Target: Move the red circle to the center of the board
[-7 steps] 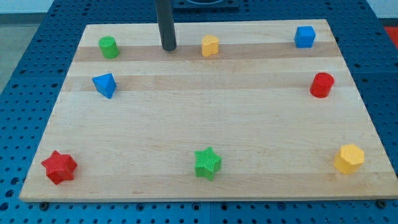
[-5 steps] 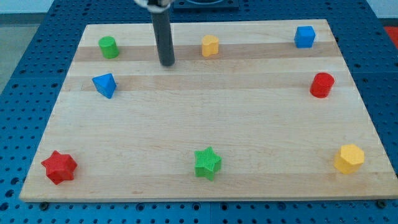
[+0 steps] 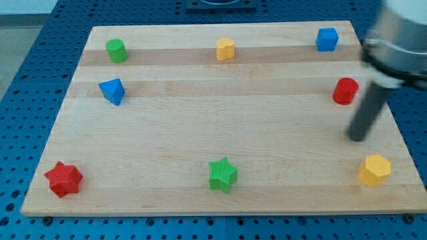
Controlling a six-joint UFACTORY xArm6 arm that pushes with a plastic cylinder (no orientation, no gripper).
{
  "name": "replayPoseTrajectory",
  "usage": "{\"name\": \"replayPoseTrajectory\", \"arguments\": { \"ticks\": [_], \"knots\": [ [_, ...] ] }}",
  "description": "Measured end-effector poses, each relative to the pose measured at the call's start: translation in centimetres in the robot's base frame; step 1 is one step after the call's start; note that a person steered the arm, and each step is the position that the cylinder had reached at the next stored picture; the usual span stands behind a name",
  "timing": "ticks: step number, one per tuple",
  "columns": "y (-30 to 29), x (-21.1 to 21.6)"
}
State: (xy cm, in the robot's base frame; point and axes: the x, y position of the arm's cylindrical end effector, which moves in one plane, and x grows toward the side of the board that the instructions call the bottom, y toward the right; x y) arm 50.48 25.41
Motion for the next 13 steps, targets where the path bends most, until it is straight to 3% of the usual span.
{"name": "replayPoseTrajectory", "arguments": {
  "ticks": [2, 3, 5, 6, 10, 11, 12, 13],
  "knots": [
    [2.9, -0.6],
    [2.9, -8.3],
    [2.7, -8.4],
    [1.3, -8.4],
    [-14.2, -8.7],
    [-14.0, -7.7],
    [-7.1, -5.4],
    [-3.1, -7.6]
  ]
}}
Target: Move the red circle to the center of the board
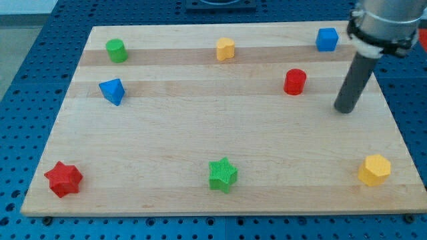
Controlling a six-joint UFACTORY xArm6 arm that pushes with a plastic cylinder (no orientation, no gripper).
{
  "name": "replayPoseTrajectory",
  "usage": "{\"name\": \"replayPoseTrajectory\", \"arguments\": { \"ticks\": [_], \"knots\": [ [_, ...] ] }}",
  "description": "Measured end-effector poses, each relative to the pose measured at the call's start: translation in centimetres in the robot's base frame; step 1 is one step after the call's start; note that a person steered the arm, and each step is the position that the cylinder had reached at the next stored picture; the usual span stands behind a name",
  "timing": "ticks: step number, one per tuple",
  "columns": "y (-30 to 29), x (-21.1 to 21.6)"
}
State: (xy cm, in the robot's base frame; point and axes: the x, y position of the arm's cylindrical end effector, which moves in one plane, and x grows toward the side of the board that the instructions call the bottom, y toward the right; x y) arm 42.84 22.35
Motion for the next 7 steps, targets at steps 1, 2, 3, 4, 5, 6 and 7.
{"name": "replayPoseTrajectory", "arguments": {
  "ticks": [1, 2, 3, 4, 5, 6, 7],
  "knots": [
    [-2.0, -1.9],
    [-4.8, -1.7],
    [-6.9, -1.5],
    [-7.0, -2.5],
    [-6.7, -2.5],
    [-5.4, -2.5],
    [-5.5, -5.4]
  ]
}}
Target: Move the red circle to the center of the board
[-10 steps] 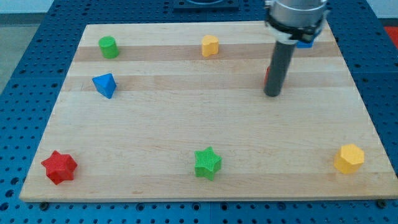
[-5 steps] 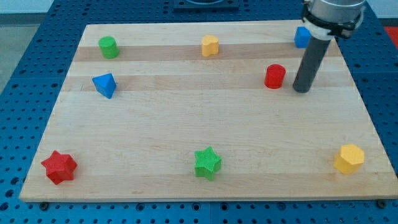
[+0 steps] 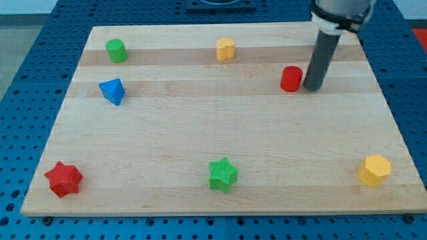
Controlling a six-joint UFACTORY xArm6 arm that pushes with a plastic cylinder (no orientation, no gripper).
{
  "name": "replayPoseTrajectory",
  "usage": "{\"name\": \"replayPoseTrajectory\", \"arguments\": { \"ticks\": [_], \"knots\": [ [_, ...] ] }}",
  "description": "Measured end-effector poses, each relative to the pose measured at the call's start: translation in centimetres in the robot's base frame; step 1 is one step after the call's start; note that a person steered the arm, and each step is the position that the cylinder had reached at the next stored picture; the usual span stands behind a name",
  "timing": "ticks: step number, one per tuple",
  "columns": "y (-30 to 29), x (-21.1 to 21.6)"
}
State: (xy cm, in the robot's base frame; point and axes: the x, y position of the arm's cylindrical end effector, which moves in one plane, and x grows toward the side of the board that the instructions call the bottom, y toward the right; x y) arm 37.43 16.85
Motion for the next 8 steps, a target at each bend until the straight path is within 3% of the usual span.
{"name": "replayPoseTrajectory", "arguments": {
  "ticks": [6, 8],
  "knots": [
    [-12.8, 0.9],
    [-14.2, 12.0]
  ]
}}
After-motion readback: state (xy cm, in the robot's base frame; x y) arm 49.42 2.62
